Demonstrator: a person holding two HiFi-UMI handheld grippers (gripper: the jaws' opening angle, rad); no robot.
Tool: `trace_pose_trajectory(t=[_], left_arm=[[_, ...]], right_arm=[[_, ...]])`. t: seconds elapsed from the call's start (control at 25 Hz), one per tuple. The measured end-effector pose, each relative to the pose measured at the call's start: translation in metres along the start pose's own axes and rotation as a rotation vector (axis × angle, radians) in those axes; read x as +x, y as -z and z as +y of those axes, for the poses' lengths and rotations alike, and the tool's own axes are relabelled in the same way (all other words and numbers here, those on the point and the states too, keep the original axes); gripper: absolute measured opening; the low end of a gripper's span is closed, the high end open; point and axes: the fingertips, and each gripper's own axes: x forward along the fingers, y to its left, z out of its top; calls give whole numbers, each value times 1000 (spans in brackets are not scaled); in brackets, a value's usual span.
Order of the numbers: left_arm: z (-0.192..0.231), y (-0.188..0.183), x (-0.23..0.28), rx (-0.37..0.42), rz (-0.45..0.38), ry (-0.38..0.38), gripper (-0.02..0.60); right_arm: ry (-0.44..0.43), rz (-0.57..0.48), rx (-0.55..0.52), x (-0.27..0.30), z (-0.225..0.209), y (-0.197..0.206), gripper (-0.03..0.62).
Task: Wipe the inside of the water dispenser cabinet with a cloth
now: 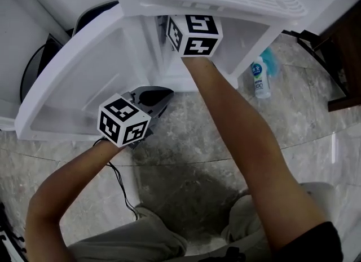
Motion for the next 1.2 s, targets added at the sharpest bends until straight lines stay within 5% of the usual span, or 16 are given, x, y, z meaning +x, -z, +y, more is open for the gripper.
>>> trace_pose_trajectory(t=[0.36,0.76,1.2], left_arm=[[-11,-8,18,41,-11,55,8],[11,7,-11,-71,-15,-12,8],[-11,-16,24,-94,-57,69,8]], right_arm=[[-41,-20,-9,-22,18,-10,106],[-22,-4,-2,1,2,-1,95],[-60,-11,-12,-13,15,-5,94]])
